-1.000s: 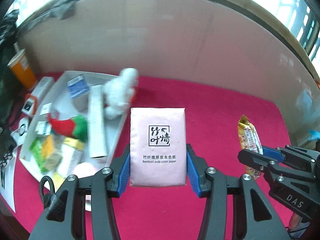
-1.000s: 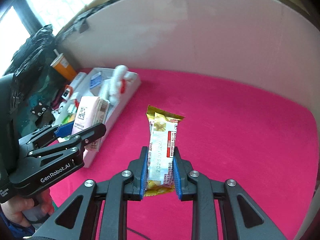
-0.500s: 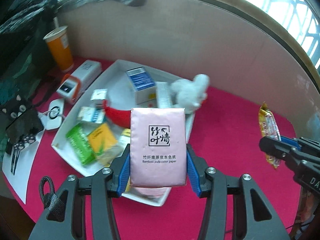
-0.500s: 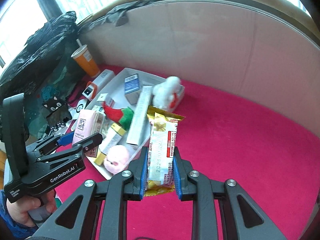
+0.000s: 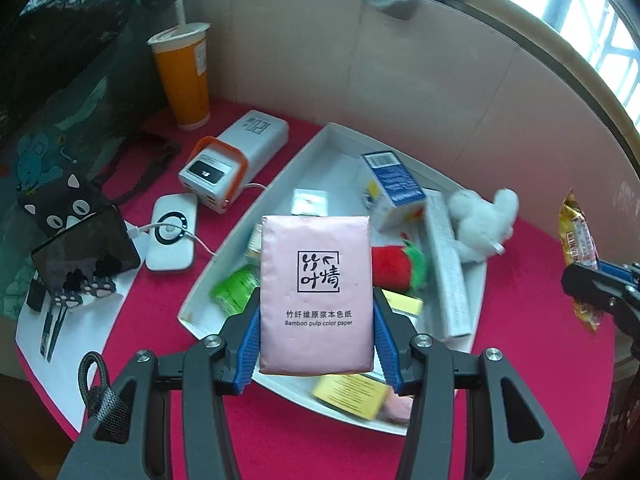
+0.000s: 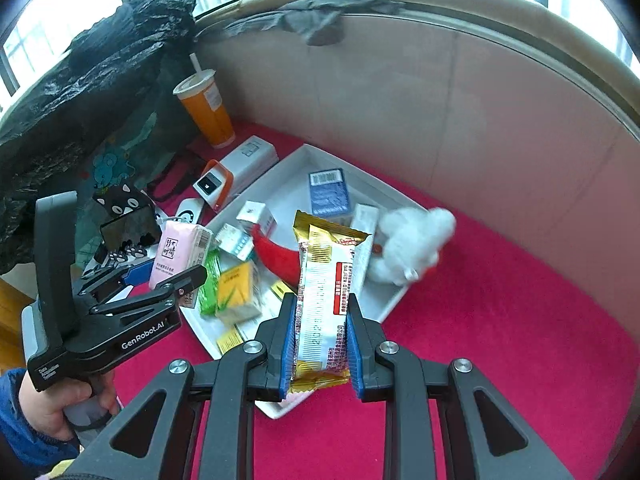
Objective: Organize objects
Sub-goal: 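Carry the tissue pack and snack bar over the tray and release both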
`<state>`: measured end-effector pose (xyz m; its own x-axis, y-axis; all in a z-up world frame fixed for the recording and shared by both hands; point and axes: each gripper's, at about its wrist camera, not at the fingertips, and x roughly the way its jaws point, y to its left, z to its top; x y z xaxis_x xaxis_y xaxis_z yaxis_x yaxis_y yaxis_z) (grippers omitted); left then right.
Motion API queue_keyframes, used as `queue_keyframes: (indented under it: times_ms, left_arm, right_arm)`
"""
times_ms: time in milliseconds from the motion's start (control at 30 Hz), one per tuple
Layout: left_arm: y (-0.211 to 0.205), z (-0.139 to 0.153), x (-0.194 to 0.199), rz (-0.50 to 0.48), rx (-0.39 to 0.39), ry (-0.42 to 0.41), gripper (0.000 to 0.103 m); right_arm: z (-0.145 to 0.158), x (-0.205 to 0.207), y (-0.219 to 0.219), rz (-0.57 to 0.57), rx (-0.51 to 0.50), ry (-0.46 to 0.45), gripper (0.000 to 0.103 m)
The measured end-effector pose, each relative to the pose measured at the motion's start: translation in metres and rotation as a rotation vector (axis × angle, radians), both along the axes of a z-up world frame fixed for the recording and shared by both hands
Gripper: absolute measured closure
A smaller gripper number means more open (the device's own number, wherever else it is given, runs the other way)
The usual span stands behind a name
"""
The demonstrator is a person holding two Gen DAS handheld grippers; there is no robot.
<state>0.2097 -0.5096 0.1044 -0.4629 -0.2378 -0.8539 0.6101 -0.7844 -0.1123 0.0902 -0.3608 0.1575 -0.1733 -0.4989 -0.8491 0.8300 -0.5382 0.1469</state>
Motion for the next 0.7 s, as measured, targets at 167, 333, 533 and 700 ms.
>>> queue_keyframes:
  times_ms: [167,333,533,700]
  left_arm:
    - [-0.023,-0.008,-0.001,-0.013,0.030,-0.006,0.054]
    - [-0.028,-0.014,-0.008,-0.037,0.050,-0.013,0.054]
    - [-0.030,-0.024,-0.012,-0.055,0.085,-0.013,0.043]
    - [-0.037,-0.023,-0.010,-0.026,0.046,-0.010,0.015]
  right_arm:
    - [-0.002,0.008,-0.032,0.026,0.029,0.013,0.079]
    - [-0.004,0.010,-0.064,0.034,0.066,0.039,0.079]
    - [-0.001,0.003,-0.091,0.014,0.084,0.060,0.078]
    - [0.006,-0.001,-0.092,-0.024,0.055,0.062,0.056]
